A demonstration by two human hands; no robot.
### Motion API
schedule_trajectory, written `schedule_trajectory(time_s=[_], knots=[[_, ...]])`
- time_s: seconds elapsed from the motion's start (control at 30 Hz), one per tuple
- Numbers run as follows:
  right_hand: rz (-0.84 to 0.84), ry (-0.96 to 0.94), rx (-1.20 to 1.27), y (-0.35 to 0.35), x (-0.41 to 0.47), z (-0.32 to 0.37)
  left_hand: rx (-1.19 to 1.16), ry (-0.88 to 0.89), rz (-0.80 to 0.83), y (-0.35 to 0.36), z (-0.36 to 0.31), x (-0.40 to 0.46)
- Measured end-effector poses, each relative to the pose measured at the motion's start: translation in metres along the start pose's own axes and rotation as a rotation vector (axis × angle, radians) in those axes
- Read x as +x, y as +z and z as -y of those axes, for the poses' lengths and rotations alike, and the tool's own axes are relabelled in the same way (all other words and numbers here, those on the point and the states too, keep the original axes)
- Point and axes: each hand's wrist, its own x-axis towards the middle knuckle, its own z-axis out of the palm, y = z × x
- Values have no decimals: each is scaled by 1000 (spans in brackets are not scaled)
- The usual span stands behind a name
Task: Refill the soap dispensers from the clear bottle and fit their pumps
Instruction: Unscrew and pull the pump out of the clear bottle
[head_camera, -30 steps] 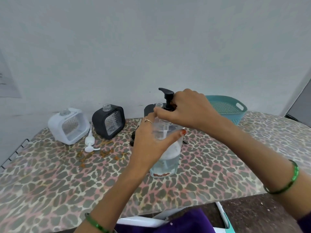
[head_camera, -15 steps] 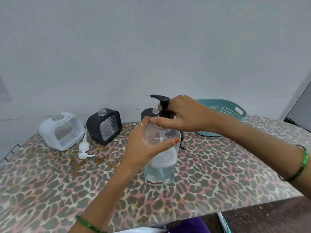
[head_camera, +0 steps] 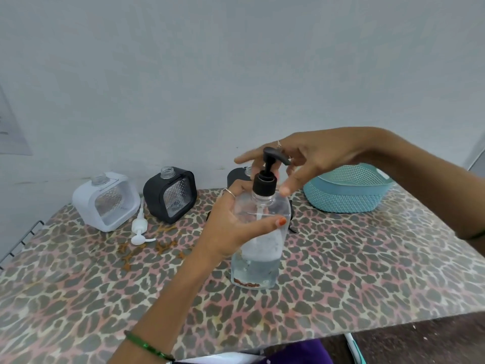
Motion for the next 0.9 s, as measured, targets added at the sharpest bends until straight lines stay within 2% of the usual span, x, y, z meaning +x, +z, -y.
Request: schedule_trajectory(time_s=[0.17, 0.27, 0.37, 0.47, 0.6, 0.67, 0.77, 0.9], knots=[[-338, 59, -223, 24, 9, 8, 14, -9, -18, 1, 1, -2], [-409, 38, -207, 30, 10, 10, 16, -31, -27, 0, 1, -1], [-354, 18, -117, 25, 1, 14, 3, -30, -9, -1, 0, -2], [-227, 0, -24, 18, -6, 11, -21, -25, -2, 0, -1, -4], [-109, 48, 77, 7, -17, 3, -28, -20, -14, 1, -1, -7], [-143, 56, 136, -1, -23, 6, -38, -25, -11, 1, -1, -8], [-240, 22, 87, -8, -25, 20, -62, -25, -2, 1, 0, -8], [-201, 97, -45, 4, -18, 38, -104, -14, 11, 1, -1, -9]])
